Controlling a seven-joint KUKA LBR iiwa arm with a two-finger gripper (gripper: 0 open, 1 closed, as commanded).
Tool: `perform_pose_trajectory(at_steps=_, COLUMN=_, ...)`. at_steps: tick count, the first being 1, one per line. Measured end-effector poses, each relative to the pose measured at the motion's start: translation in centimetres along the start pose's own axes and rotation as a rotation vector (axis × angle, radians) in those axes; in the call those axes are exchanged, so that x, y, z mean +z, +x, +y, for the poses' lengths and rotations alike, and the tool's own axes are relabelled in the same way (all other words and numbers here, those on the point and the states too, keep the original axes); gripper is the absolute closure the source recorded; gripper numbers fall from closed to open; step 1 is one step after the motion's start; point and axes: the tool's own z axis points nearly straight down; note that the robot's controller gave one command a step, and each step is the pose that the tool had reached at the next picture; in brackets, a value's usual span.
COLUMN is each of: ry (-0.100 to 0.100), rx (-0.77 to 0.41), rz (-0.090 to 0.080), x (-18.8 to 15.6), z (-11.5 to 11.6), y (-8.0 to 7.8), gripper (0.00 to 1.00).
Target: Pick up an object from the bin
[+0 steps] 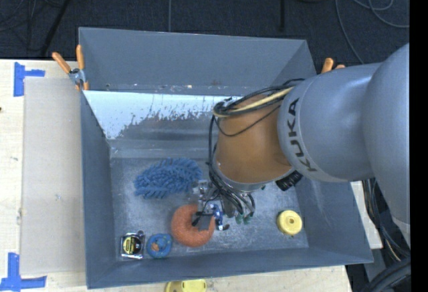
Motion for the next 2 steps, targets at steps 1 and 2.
perform_pose_trajectory(at_steps=1, ry=0.003, rx=-0.013, rz=0.016, x=-2.2, z=-0.1, y=-0.1, gripper=1.0)
perform_pose_trajectory(at_steps=2, ry=0.002, rx=-0.013, rz=0.012, x=-8.9, z=-0.2, y=-1.9, gripper=1.0)
